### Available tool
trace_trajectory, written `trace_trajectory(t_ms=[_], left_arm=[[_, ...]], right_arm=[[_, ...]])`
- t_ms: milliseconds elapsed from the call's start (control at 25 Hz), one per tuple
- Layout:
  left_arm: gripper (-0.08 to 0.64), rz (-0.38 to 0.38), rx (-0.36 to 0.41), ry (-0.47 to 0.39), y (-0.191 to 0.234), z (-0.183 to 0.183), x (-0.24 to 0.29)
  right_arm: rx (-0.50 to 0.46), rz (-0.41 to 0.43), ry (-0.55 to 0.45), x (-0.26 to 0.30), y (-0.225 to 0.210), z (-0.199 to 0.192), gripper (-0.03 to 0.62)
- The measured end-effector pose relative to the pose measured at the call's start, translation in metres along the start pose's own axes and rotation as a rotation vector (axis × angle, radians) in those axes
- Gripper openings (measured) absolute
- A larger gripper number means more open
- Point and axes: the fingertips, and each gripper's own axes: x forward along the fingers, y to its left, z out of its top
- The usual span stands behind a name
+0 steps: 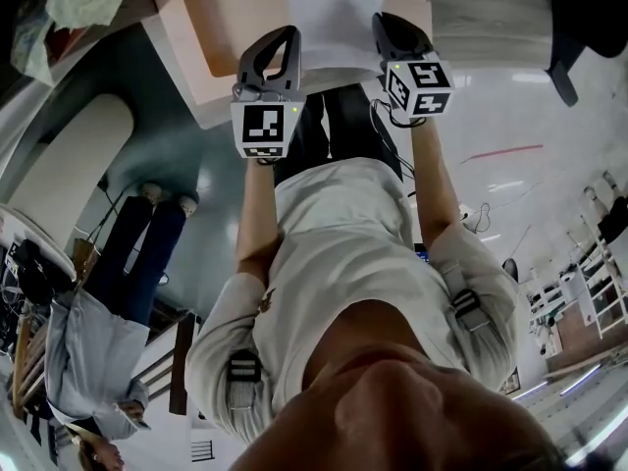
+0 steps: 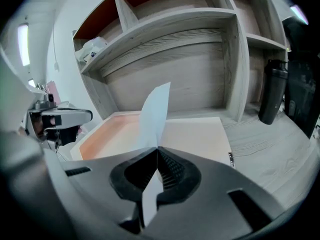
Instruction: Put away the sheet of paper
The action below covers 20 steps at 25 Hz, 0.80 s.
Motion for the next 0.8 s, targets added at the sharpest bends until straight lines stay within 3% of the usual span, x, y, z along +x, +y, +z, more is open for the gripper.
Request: trace_trajectory(t_ms=[800], left_arm=[[0.021, 0.041, -0.024, 0.003, 0.017, -0.007, -0.006]], right_arm=[[0.046, 0.038, 0.060, 0.048, 0.020, -0.008, 0.021]])
